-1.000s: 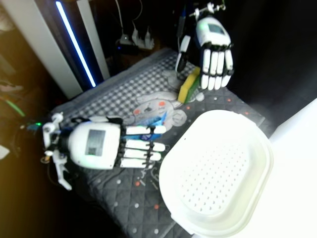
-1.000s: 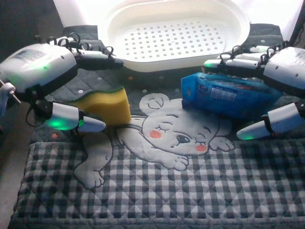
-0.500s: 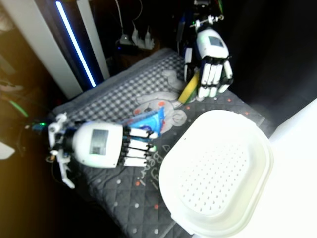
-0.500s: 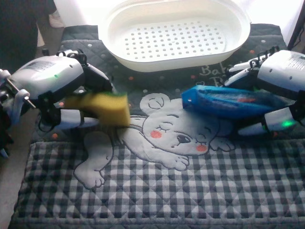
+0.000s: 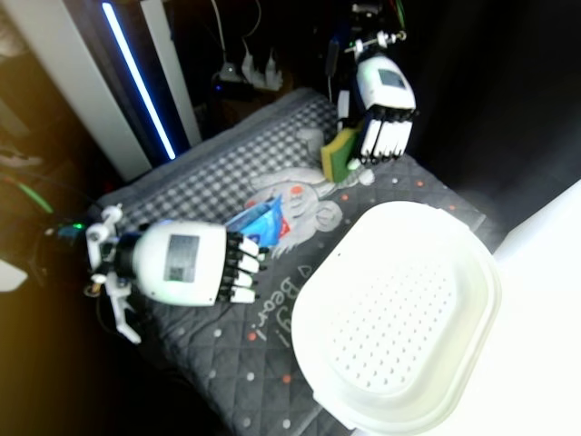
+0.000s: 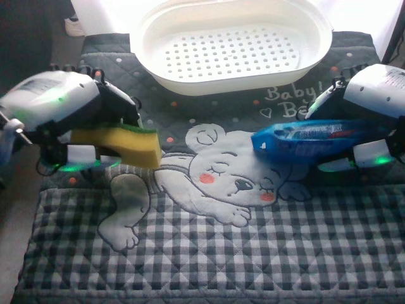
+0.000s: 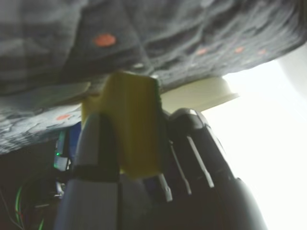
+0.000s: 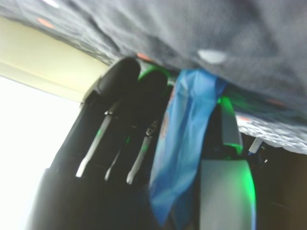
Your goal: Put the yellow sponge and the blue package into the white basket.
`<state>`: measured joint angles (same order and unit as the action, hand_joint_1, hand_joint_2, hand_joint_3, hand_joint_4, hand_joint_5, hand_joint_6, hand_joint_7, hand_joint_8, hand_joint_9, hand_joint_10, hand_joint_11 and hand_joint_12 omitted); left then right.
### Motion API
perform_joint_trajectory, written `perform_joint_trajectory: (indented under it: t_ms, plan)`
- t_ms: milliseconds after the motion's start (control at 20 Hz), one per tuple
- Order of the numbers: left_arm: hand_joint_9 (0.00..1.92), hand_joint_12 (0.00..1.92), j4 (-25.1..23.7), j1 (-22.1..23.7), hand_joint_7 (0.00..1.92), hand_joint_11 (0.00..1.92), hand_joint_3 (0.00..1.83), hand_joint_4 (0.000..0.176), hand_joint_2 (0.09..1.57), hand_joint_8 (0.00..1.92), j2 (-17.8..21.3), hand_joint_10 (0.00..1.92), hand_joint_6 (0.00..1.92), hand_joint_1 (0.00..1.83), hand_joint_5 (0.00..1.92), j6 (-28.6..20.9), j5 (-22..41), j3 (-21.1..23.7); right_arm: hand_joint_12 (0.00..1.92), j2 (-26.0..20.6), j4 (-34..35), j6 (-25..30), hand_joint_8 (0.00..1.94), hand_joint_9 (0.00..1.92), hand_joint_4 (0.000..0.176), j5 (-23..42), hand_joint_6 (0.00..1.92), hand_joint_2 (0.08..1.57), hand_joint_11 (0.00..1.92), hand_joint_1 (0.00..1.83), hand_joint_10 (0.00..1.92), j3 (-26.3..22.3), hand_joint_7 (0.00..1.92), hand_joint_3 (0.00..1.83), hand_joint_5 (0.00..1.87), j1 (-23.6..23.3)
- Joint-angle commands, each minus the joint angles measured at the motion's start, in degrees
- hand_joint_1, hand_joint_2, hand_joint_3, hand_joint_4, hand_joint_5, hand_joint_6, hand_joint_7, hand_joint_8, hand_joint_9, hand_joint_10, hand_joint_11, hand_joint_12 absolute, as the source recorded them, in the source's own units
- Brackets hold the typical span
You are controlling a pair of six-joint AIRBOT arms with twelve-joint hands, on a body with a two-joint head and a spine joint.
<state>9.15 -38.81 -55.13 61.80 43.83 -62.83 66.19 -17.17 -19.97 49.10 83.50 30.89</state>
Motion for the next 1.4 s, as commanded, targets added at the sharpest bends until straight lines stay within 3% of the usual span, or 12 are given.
perform_joint_trajectory:
  t_ms: [0,50,200,400,550,600,700,950,1100,1150,1250,1350]
  plan:
    - [0.99,1.61,-1.49,0.92,1.10,0.66,0.00,0.000,1.05,1.01,1.48,0.97,0.30,1.28,1.25,-0.41,9.89,0.87,1.92,-1.62,1.61,1.64,1.94,1.13,0.000,9.79,0.66,1.04,1.04,1.19,1.92,-0.34,1.01,0.00,1.16,-0.36]
    - [0.97,1.57,-3.19,1.48,1.10,0.58,0.00,0.000,1.04,0.97,2.75,0.84,0.23,1.27,1.31,-1.66,11.78,1.81,1.78,-2.82,1.62,2.42,1.50,0.70,0.000,11.92,0.61,1.12,0.43,1.24,1.47,-0.96,0.89,0.00,1.09,-0.36]
    - [1.12,1.40,-7.16,4.72,1.18,0.83,0.00,0.000,1.02,0.84,4.05,0.79,0.32,1.28,1.26,-4.19,14.56,2.21,1.92,-5.15,3.11,2.44,1.87,1.15,0.000,15.36,0.20,1.28,1.27,1.10,1.92,-1.75,0.78,0.04,0.46,-0.37]
    - [1.25,1.14,-9.23,12.75,1.26,0.97,0.00,0.000,1.01,0.65,2.11,0.51,0.35,1.28,1.26,-4.17,12.68,-1.22,1.88,-5.76,7.30,2.29,1.41,0.38,0.009,19.89,0.04,1.31,0.38,1.17,1.59,-0.06,0.55,0.00,0.44,-2.36]
    - [1.38,1.26,-8.25,18.24,1.27,1.01,0.00,0.000,1.02,0.66,-1.33,0.28,0.49,1.29,1.17,-4.17,7.29,-6.26,1.92,-3.12,7.09,1.13,1.62,0.45,0.000,16.05,0.05,1.33,0.50,1.25,1.67,3.37,0.58,0.00,0.57,-7.60]
    - [1.37,1.23,-7.93,20.42,1.27,0.99,0.00,0.000,1.02,0.66,-3.27,0.23,0.52,1.29,1.15,-4.17,4.79,-8.65,1.81,-1.52,7.08,0.77,0.78,0.22,0.019,14.39,0.02,1.26,0.13,0.95,1.18,5.16,0.38,0.00,0.49,-9.43]
    - [1.31,1.20,-7.00,23.15,1.17,0.87,0.00,0.000,1.03,0.84,-7.27,0.18,0.37,1.28,1.23,-4.17,0.32,-13.57,1.92,2.72,7.12,0.77,1.52,0.43,0.015,10.39,0.01,1.29,0.50,1.24,1.72,9.61,0.62,0.01,0.49,-12.12]
    - [1.31,1.39,-3.22,25.83,1.19,0.84,0.00,0.000,1.04,0.86,-21.07,0.28,0.34,1.29,1.21,-4.17,-11.95,-30.24,1.92,15.53,7.16,0.80,1.64,0.91,0.000,-2.13,0.08,1.13,1.00,1.12,1.89,23.51,0.73,0.00,0.71,-14.10]
    - [1.29,1.26,-3.98,27.29,1.18,0.86,0.00,0.000,1.06,0.86,-28.45,0.29,0.61,1.28,1.06,-4.16,-19.88,-39.16,1.37,21.31,4.71,5.22,0.23,0.41,0.000,-5.98,1.16,1.18,0.14,1.08,0.48,31.66,0.67,0.00,0.86,-14.28]
    - [1.25,1.19,-4.42,27.52,1.07,0.92,0.01,0.000,1.09,0.36,-29.06,0.22,0.88,1.15,1.01,-4.16,-20.51,-39.63,1.49,22.04,3.66,7.13,0.24,0.55,0.038,-5.96,1.36,1.25,0.32,0.96,0.77,32.57,0.78,0.00,0.73,-14.48]
    - [0.94,1.16,-5.09,27.84,0.85,0.56,0.00,0.000,1.03,0.02,-28.62,0.03,0.08,0.92,0.61,-4.15,-19.80,-38.63,0.69,22.21,2.45,7.22,0.01,0.09,0.089,-5.39,0.09,1.07,0.08,0.66,0.12,32.43,0.06,0.00,0.04,-15.96]
    - [0.77,1.06,-5.63,27.93,0.68,0.38,0.00,0.048,1.01,0.00,-27.81,0.00,0.00,0.84,0.49,-4.15,-18.45,-37.55,0.06,22.18,2.10,7.30,0.00,0.00,0.117,-4.31,0.00,0.99,0.00,0.54,0.00,31.52,0.00,0.00,0.00,-16.38]
